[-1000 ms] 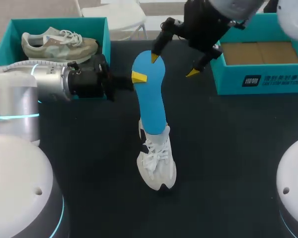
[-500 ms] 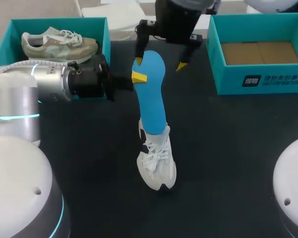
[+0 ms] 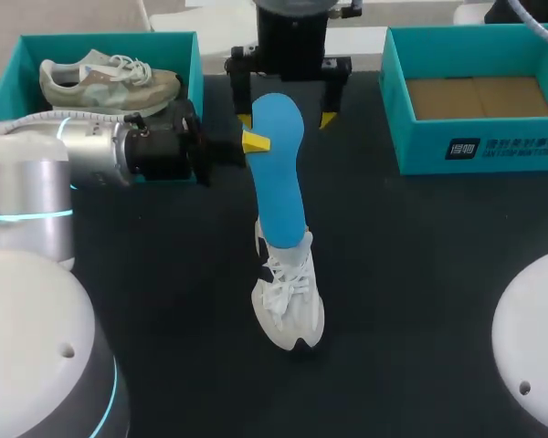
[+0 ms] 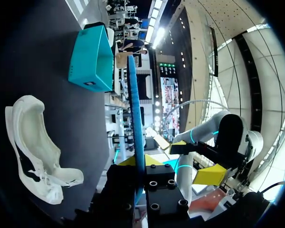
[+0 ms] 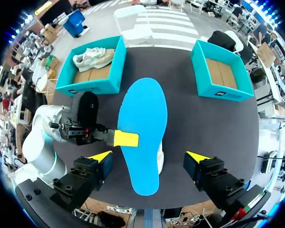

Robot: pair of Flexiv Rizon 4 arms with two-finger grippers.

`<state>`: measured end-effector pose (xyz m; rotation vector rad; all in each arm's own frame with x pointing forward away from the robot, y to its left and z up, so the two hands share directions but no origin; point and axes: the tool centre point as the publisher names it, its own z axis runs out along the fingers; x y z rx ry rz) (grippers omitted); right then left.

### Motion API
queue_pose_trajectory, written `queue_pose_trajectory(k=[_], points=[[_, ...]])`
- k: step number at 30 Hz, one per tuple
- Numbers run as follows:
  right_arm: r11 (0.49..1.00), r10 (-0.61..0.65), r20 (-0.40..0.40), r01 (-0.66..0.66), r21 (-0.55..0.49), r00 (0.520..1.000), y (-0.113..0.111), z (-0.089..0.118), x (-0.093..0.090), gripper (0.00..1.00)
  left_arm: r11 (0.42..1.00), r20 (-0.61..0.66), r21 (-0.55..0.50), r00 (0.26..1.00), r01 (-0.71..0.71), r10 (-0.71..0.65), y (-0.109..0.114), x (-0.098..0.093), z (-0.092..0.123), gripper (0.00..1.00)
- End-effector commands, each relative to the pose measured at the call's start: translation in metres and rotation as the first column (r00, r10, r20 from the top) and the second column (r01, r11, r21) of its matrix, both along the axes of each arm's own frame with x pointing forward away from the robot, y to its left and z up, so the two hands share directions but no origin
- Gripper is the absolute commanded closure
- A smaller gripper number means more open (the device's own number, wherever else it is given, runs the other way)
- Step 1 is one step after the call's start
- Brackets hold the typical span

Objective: Take the shoe out of the shoebox, open the shoe tongue, remove and reinsert the insole, then place the shoe into the shoebox

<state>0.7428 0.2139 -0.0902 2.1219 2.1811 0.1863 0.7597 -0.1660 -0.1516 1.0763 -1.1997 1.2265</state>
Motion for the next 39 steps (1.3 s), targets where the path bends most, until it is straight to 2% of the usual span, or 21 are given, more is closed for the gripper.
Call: queue_pose_trajectory(k=[1, 14, 21, 27, 34, 39], points=[[1.0, -0.006, -0.005, 0.006, -0.018, 1.0, 0.005, -0.002, 0.002, 0.0, 1.0, 0.0, 0.002, 1.0, -0.001, 0.001, 0.001, -0.001, 0.0, 1.0], [1.0, -0.007, -0.019, 0.008, 0.017, 1.0, 0.004, -0.004, 0.002, 0.0, 1.0, 0.0, 0.002, 1.0, -0.001, 0.001, 0.001, -0.001, 0.0, 1.0], [0.977, -0.042, -0.023, 0.046, 0.208, 0.999, -0.009, -0.01, -0.002, 0.0, 1.0, 0.0, 0.002, 1.0, -0.001, 0.001, 0.001, -0.001, 0.0, 1.0], [0.948, -0.025, -0.009, 0.026, 0.318, 1.0, -0.027, -0.01, -0.004, 0.0, 1.0, 0.0, 0.002, 1.0, -0.001, 0.001, 0.001, -0.001, 0.0, 1.0], [0.884, 0.048, -0.032, -0.028, 0.466, 0.998, -0.049, -0.014, 0.001, 0.0, 1.0, 0.0, 0.002, 1.0, -0.001, 0.001, 0.001, -0.001, 0.0, 1.0], [0.83, 0.042, -0.044, -0.01, 0.558, 0.998, -0.062, -0.021, 0.004, 0.0, 1.0, 0.0, 0.002, 1.0, -0.001, 0.001, 0.001, -0.001, 0.0, 1.0]])
